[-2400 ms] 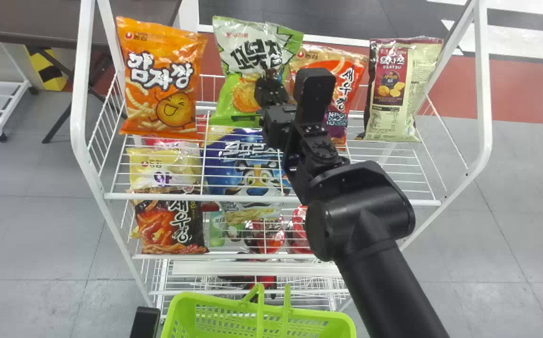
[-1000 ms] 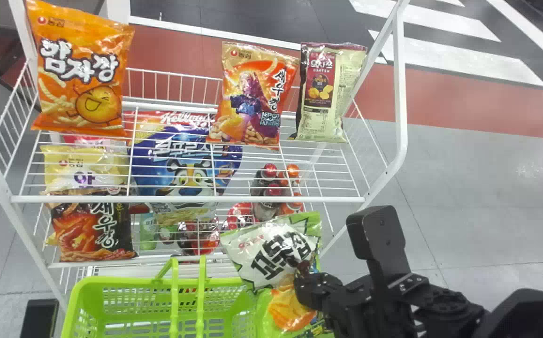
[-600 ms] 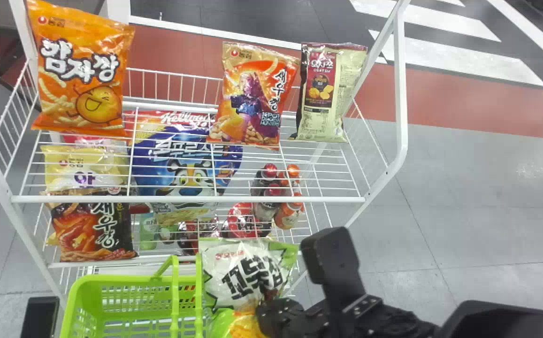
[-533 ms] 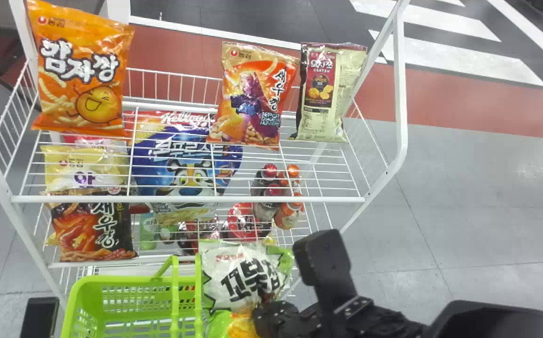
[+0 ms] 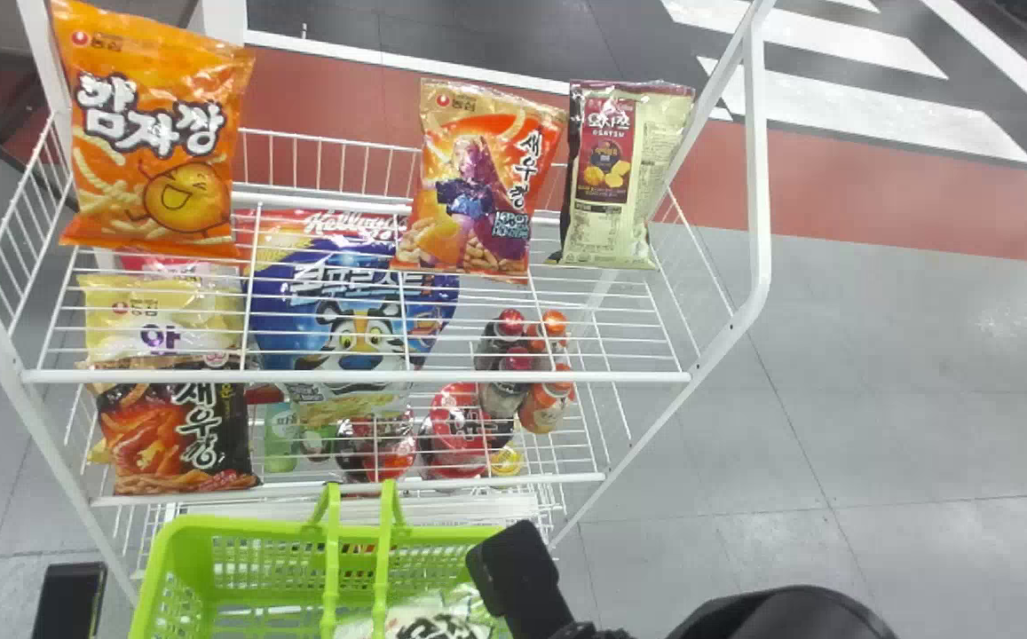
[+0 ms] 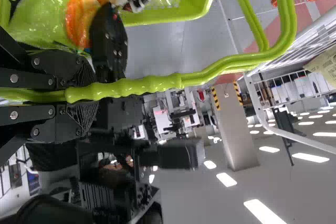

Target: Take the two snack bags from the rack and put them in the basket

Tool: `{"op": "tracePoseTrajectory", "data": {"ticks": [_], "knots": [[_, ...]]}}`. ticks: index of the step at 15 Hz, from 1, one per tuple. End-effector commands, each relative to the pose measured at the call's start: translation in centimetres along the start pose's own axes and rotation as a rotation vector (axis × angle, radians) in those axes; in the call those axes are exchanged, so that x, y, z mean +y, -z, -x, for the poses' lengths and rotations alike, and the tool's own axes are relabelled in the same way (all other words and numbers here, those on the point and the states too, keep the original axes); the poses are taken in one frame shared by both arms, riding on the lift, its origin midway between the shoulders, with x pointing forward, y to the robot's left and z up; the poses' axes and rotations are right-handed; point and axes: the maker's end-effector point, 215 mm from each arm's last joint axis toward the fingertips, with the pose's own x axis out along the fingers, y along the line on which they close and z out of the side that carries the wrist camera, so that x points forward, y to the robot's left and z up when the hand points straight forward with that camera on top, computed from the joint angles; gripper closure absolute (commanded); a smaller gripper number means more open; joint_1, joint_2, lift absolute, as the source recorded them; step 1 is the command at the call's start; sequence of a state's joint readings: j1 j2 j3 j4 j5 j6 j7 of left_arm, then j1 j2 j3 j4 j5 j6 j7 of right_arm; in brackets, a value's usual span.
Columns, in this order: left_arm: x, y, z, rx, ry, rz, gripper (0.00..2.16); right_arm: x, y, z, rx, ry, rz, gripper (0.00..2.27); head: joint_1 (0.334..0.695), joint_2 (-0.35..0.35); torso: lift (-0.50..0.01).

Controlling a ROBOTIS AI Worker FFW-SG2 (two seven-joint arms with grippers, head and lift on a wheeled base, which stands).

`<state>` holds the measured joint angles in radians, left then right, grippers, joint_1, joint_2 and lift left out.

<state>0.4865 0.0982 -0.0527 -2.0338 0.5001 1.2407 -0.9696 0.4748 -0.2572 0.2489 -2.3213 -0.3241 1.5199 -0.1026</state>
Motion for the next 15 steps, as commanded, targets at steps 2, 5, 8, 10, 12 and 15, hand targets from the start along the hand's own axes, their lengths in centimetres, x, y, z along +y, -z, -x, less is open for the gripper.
{"op": "tracePoseTrajectory", "data": {"ticks": [2, 5, 8, 10, 12, 15], "knots": [[-0.2, 0.1, -0.3, 0.005, 0.007, -0.003, 2.14, 1.2, -5.1, -2.9, -0.146, -0.036, -0.015, 2.24, 0.695, -0.35, -0.011], [-0.2, 0.1, -0.2, 0.004, 0.006, -0.002, 2.14, 0.9, -8.7, -3.3, -0.242, -0.025, 0.001, 1.55, 0.695, -0.339, -0.011], [0.0, -0.2, 0.1, -0.003, 0.002, -0.003, 2.14, 1.0, -3.7, -1.6, -0.051, -0.082, 0.006, 0.0, 0.695, -0.299, -0.011], [0.1, -0.2, 0.2, -0.007, 0.003, -0.005, 2.14, 0.5, -2.9, 0.4, -0.016, -0.11, -0.009, 0.05, 0.695, -0.328, -0.011], [0.0, -0.3, 0.1, -0.01, 0.004, -0.008, 2.14, 0.2, -3.6, 1.9, -0.056, -0.147, -0.034, 0.05, 0.695, -0.35, -0.011], [0.2, -0.1, 0.2, -0.013, 0.002, -0.007, 2.14, -1.6, -10.7, 4.1, -0.311, -0.139, -0.038, 0.04, 0.695, -0.35, -0.011]]}}
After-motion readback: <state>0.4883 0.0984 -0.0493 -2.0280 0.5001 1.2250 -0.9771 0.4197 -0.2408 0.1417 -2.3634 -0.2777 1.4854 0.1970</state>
